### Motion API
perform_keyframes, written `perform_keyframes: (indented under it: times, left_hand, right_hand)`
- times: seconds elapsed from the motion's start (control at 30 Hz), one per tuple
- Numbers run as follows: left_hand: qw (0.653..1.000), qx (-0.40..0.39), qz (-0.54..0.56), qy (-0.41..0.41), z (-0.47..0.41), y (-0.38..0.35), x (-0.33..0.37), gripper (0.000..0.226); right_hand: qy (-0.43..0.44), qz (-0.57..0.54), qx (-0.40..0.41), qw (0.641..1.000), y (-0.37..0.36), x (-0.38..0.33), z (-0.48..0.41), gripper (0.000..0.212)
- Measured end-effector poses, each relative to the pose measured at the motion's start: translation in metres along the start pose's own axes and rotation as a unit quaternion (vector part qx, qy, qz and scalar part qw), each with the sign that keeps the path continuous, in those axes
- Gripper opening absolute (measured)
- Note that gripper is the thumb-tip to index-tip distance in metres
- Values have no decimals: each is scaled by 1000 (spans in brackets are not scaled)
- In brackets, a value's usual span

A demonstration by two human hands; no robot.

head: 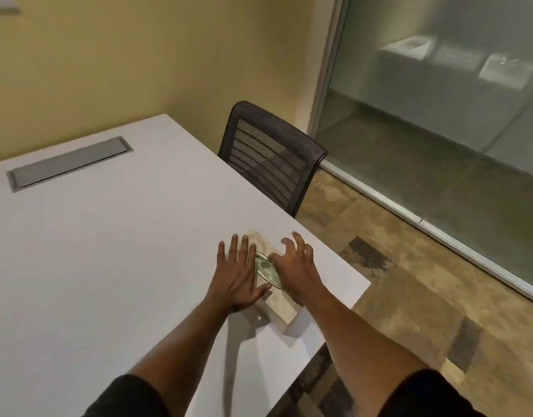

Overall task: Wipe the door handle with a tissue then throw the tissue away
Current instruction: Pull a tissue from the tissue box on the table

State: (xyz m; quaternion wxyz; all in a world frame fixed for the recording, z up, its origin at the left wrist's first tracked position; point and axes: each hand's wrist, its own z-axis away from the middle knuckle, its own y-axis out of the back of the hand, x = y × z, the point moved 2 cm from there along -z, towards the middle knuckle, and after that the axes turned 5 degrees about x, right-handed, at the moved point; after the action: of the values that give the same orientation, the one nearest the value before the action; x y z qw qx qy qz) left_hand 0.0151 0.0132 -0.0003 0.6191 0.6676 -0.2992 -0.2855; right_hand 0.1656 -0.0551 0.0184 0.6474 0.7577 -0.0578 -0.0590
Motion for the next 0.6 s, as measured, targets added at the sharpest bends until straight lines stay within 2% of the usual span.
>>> perform_keyframes:
  times: [0.13, 0.27, 0.4, 0.5, 0.6]
  left_hand:
    - [1000, -11, -13, -7, -5, -12, -3, 108]
    - [999, -37, -21, -3, -5, -20, -5, 114]
    - [999, -41, -9, 17, -3, -24, -4, 117]
    - [999, -40, -4, 20, -5, -25, -4, 118]
    - [999, -37, 1, 23, -6, -26, -3, 118]
  right_hand:
    - [0, -30, 13, 999, -5, -8, -17, 26]
    - [40, -8, 10, 999, -7, -12, -31, 14]
    - [58, 46, -19, 997, -16, -15, -33, 10]
    - [70, 54, -37, 995, -19, -21, -36, 2]
    - [70, 65, -60, 994, -23, -24, -39, 4]
